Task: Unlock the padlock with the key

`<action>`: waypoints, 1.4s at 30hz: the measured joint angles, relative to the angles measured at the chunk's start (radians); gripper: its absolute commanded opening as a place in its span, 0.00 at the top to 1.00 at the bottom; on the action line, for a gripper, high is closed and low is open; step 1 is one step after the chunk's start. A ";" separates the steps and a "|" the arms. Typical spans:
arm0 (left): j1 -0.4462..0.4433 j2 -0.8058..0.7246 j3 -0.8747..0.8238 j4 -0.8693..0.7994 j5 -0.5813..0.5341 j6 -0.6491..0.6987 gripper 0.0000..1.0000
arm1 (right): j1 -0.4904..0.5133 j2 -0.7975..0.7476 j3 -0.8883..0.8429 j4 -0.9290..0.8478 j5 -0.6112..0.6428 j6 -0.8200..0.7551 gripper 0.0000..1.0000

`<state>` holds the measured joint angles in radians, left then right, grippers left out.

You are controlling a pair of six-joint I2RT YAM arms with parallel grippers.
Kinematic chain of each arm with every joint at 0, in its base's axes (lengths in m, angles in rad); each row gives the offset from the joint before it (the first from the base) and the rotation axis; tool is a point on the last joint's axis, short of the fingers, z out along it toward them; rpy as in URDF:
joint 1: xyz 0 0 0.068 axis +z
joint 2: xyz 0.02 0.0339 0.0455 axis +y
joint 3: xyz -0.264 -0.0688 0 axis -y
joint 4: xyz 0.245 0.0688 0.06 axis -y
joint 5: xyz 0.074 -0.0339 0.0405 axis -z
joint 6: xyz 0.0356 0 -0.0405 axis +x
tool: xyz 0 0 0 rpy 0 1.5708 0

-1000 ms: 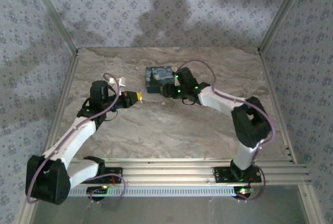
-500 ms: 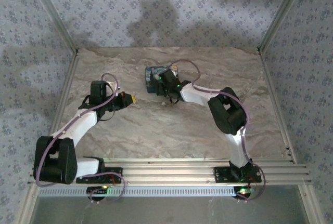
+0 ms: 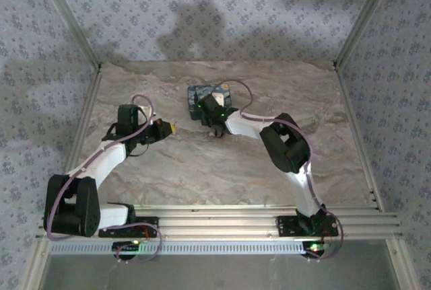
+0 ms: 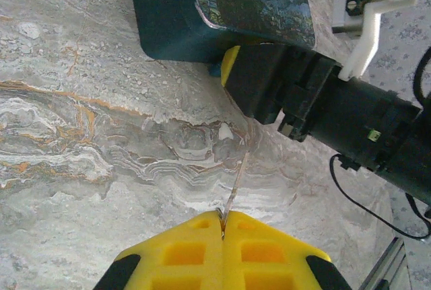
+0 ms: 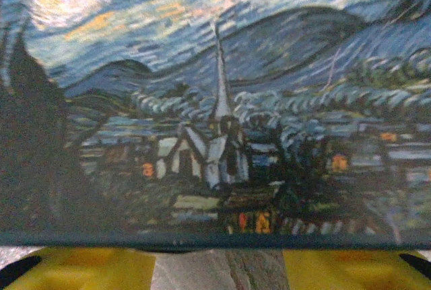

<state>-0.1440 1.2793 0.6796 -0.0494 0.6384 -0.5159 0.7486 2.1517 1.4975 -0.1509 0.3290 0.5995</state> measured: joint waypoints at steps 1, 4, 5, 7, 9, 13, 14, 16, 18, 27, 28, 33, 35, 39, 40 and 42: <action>0.000 0.000 0.000 0.000 0.000 0.000 1.00 | 0.000 0.012 0.009 0.000 0.001 0.002 0.52; 0.000 0.000 0.000 0.000 0.000 0.000 1.00 | 0.000 0.033 0.020 -0.001 0.001 0.005 0.54; 0.000 0.000 0.000 0.000 0.000 0.000 1.00 | 0.000 0.035 0.022 -0.002 0.001 0.006 0.54; 0.000 0.000 0.000 0.000 0.000 0.000 1.00 | 0.000 0.044 0.034 -0.004 0.001 0.007 0.57; 0.000 0.000 0.000 0.000 0.001 0.000 1.00 | 0.000 0.050 0.043 -0.004 0.001 0.008 0.61; 0.000 0.000 0.000 0.000 0.003 0.000 1.00 | 0.000 0.056 0.055 -0.004 0.000 0.013 0.73; 0.000 0.000 0.000 0.000 0.003 0.000 1.00 | 0.000 0.056 0.057 -0.004 0.001 0.015 0.76; 0.000 -0.002 0.000 0.000 0.004 0.000 1.00 | 0.000 0.056 0.060 -0.004 0.001 0.013 0.82; 0.000 -0.004 0.000 0.000 0.005 0.000 1.00 | 0.000 0.056 0.060 -0.006 0.000 0.012 0.87; -0.090 -0.036 -0.010 0.006 -0.002 0.037 1.00 | 0.000 -0.027 -0.023 -0.021 -0.030 0.011 1.00; -0.109 -0.042 -0.021 0.015 -0.004 0.042 1.00 | 0.001 -0.048 -0.040 -0.025 -0.038 0.011 1.00; -0.191 -0.063 -0.113 0.101 -0.027 0.044 1.00 | 0.010 -0.141 -0.102 -0.068 -0.094 0.032 1.00; -0.222 -0.072 -0.162 0.152 -0.044 0.044 1.00 | 0.018 -0.168 -0.116 -0.092 -0.126 0.057 1.00; -0.287 -0.079 -0.254 0.260 -0.079 0.045 1.00 | 0.029 -0.216 -0.150 -0.113 -0.203 0.119 1.00; -0.301 -0.079 -0.274 0.290 -0.087 0.044 1.00 | 0.031 -0.227 -0.158 -0.115 -0.222 0.134 1.00; -0.317 -0.079 -0.303 0.346 -0.100 0.045 1.00 | 0.032 -0.243 -0.166 -0.116 -0.257 0.157 1.00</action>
<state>-0.4606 1.1999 0.3771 0.2962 0.5381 -0.4713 0.7807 1.9091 1.3315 -0.2672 0.0723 0.7563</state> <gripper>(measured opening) 0.048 0.182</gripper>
